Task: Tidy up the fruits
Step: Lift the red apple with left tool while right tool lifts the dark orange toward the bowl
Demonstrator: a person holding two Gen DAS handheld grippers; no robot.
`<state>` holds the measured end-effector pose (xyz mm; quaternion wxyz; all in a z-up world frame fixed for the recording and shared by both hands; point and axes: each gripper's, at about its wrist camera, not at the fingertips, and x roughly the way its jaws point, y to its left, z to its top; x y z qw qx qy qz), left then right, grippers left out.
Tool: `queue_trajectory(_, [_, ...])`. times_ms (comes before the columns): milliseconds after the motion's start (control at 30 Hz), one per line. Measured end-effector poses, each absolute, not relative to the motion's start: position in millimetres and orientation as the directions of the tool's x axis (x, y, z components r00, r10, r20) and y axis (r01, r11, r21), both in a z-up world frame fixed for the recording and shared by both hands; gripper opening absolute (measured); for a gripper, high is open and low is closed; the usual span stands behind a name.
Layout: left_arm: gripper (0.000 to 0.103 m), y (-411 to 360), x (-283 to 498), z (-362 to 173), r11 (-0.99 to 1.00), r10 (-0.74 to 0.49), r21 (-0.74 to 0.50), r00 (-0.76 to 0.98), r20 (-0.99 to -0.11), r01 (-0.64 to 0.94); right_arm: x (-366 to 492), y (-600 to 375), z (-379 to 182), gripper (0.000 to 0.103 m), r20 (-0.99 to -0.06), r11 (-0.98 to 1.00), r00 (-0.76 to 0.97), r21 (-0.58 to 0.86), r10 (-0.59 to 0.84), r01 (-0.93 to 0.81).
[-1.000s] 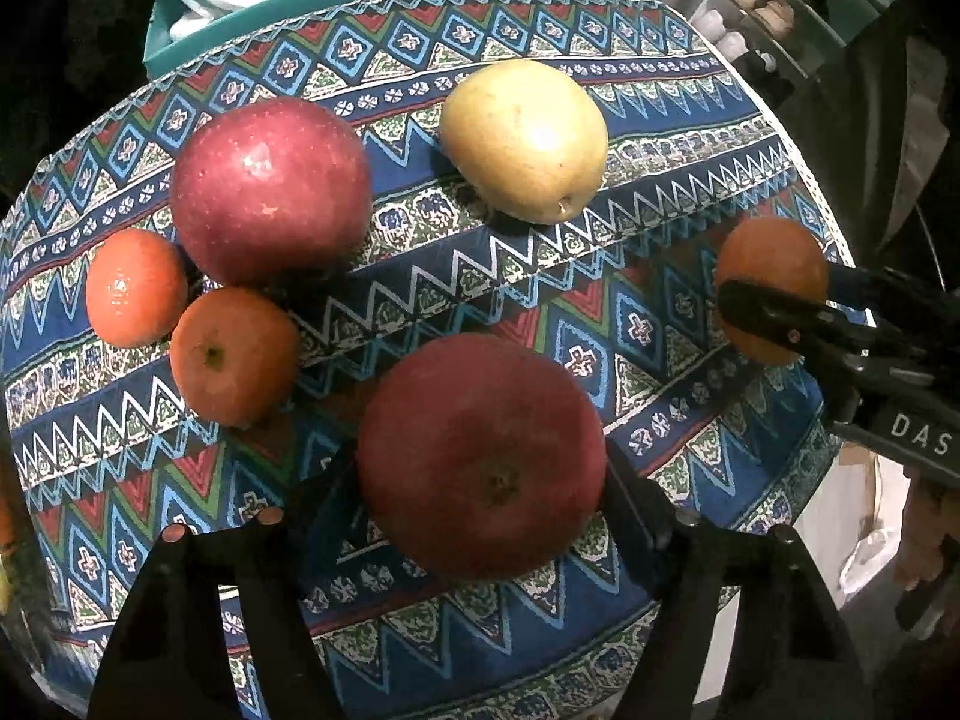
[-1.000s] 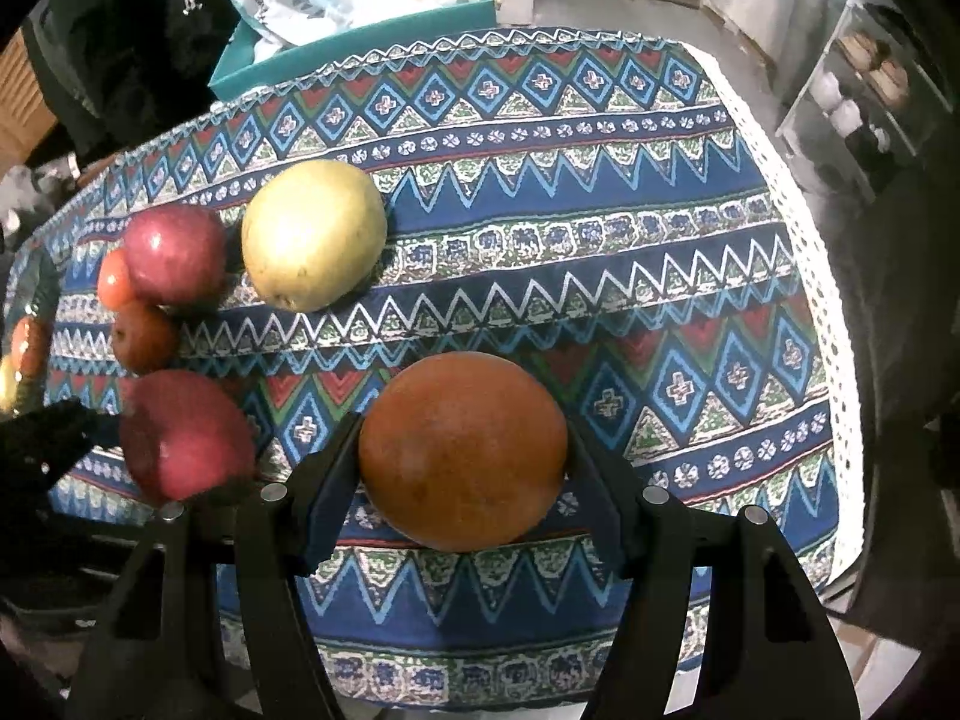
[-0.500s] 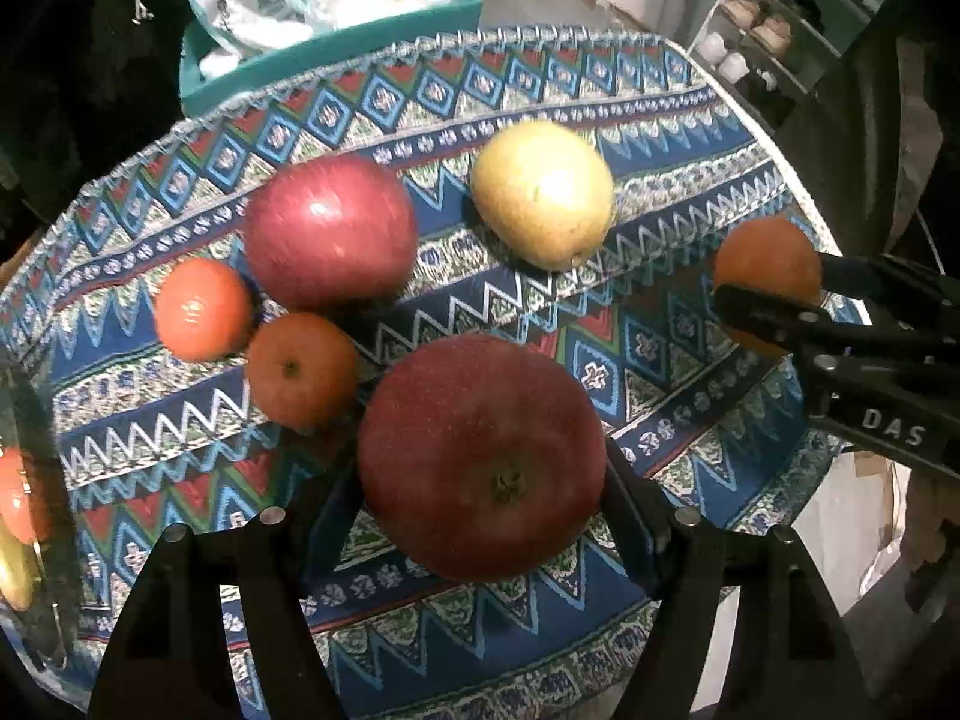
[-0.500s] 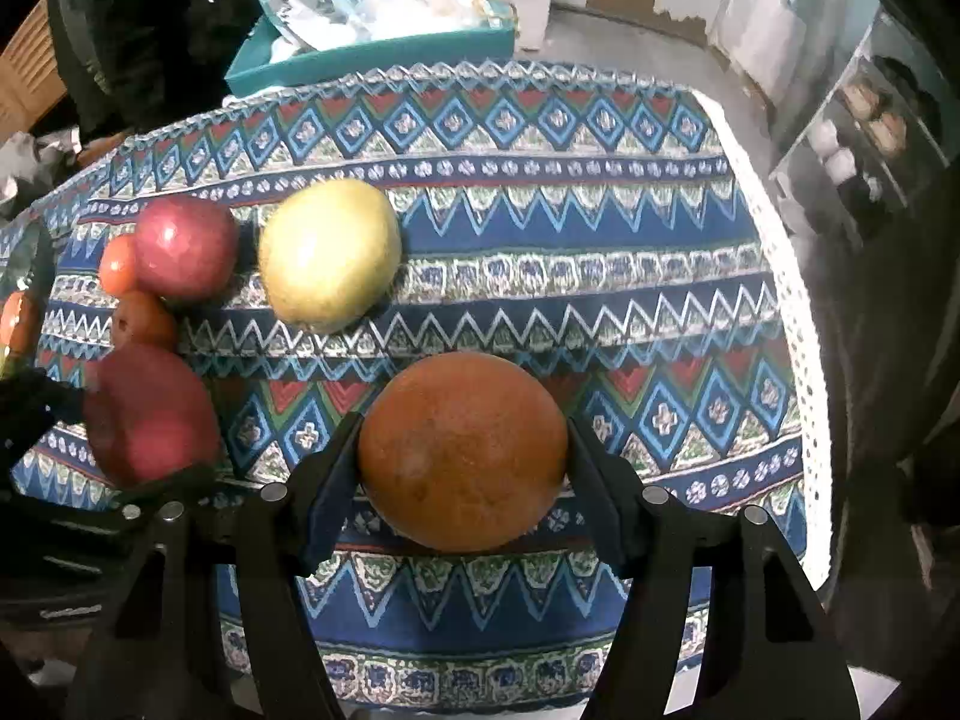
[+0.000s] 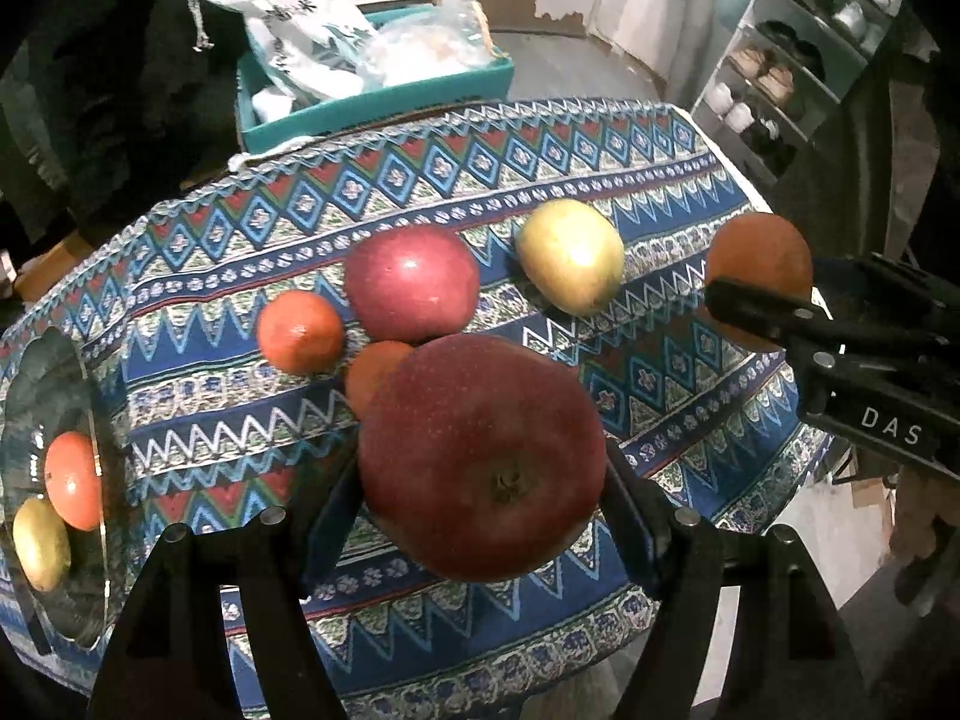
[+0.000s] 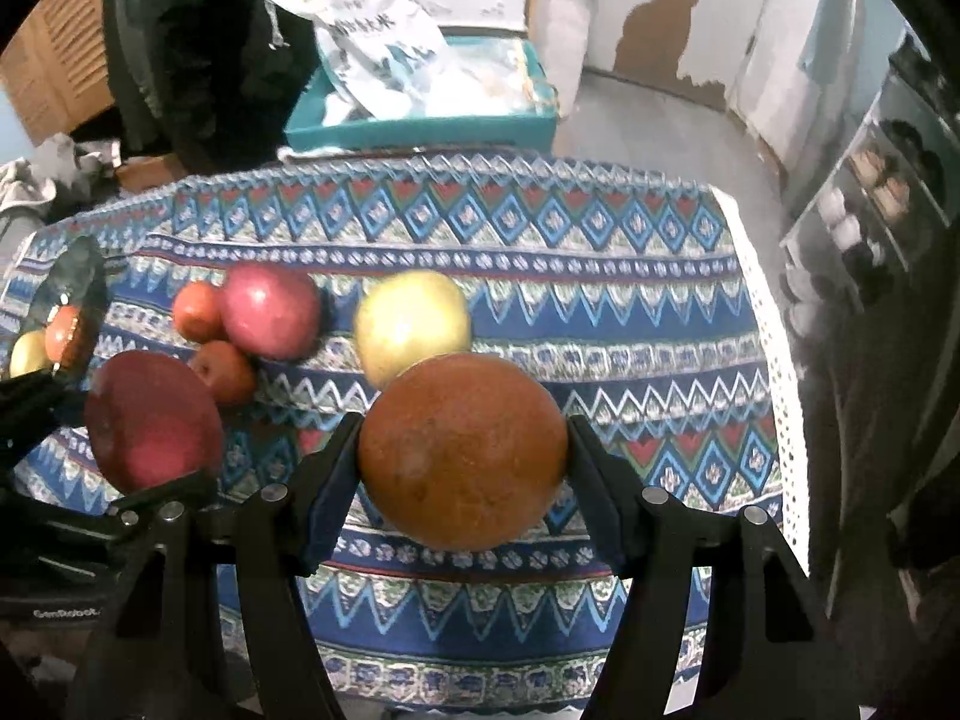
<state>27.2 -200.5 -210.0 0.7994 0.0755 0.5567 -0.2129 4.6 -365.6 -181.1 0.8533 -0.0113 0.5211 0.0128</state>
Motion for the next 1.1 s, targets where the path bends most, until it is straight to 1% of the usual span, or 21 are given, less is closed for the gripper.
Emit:
queue_trajectory(167, [0.076,-188,27,-197,0.906,-0.254,-0.109,0.321,-0.912,0.408,7,-353,-167,0.066,-0.876,0.998,0.479,0.030,0.054,-0.058])
queue_trajectory(367, [0.076,-169,27,-182,0.916,-0.259,-0.113,0.355,-0.898,0.384,11,-332,-151,0.066,-0.855,0.995,0.512,0.035,0.080,-0.097])
queue_trajectory(667, [0.076,-133,28,-166,0.936,-0.233,-0.087,0.415,-0.880,0.341,20,-295,-133,0.066,-0.831,0.987,0.545,0.027,0.110,-0.158])
queue_trajectory(1100, [0.076,-79,37,-148,0.960,-0.205,-0.084,0.467,-0.860,0.267,36,-240,-119,0.066,-0.817,0.971,0.558,0.013,0.147,-0.238])
